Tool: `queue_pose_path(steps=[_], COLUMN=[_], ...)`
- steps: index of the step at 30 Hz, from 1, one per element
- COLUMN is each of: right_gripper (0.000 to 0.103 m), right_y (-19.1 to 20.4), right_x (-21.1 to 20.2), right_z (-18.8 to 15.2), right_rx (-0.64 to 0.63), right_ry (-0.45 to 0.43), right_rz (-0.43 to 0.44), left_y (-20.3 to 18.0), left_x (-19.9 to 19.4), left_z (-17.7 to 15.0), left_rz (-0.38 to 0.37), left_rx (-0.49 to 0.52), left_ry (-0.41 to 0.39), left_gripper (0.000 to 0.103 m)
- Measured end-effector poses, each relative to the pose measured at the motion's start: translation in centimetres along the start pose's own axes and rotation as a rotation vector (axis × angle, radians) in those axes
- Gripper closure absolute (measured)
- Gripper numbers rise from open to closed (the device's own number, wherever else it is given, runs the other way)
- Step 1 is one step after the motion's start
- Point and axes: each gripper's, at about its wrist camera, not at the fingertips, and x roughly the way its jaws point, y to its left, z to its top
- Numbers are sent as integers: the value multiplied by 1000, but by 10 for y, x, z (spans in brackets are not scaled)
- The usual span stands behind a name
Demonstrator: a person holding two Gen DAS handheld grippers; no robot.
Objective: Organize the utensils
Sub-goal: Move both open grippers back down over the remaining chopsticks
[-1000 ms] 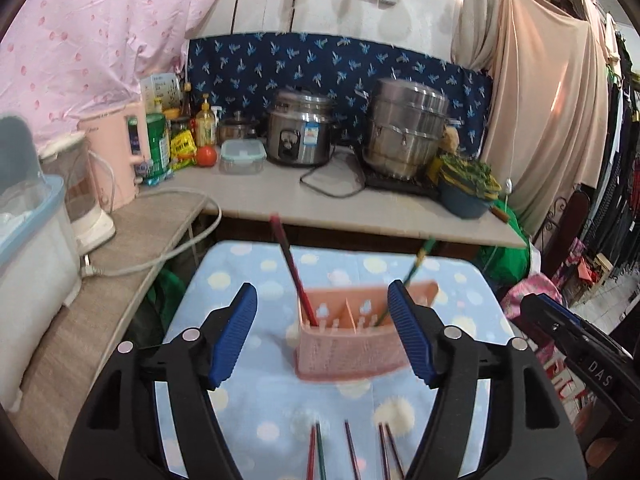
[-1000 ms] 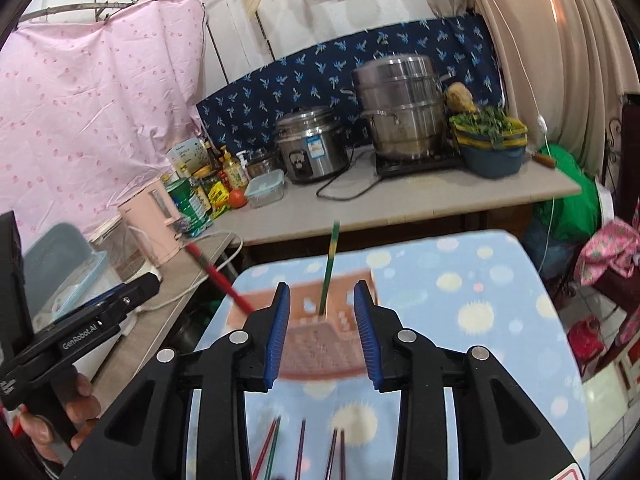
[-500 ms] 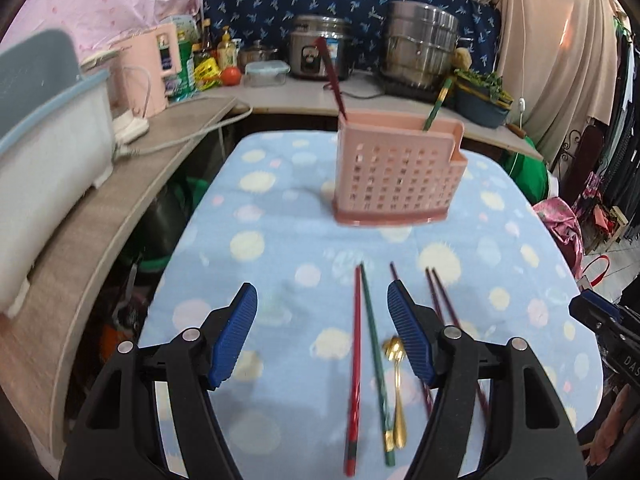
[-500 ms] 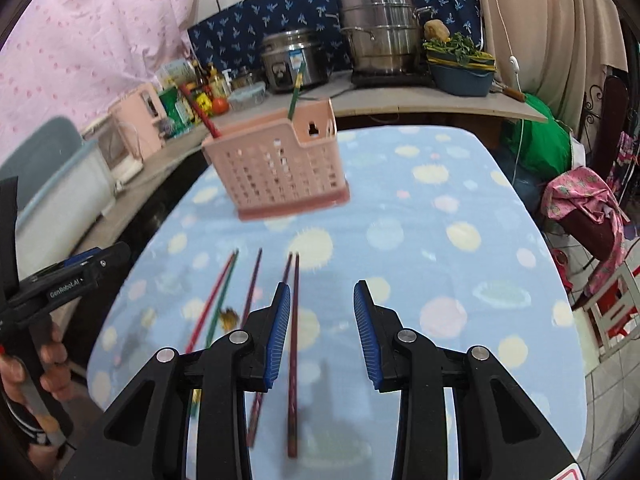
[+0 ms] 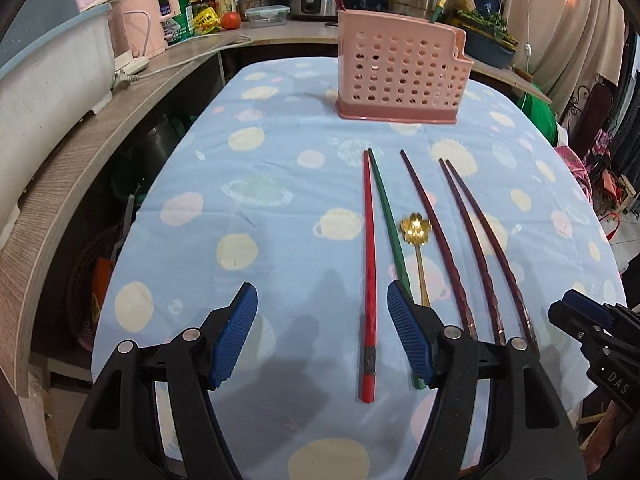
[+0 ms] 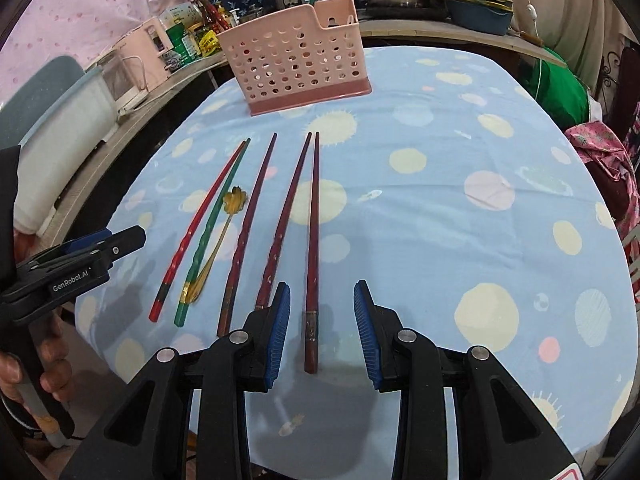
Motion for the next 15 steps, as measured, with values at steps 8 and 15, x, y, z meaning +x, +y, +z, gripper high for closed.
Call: queue_pose_path(steps=[8,15], right_gripper=[71,72], right_y=[6,6], right_x=[7,12], right_z=[-9,-12], right_rx=[-27,-29], right_ry=[24,38], right_rz=[-19,-23], left_y=[-8,-10], left_x=[7,11], left_z=[-11,-17], left_rz=[-11,-15], left_rx=[14,14], left_ry=[38,64], left_gripper=[39,39])
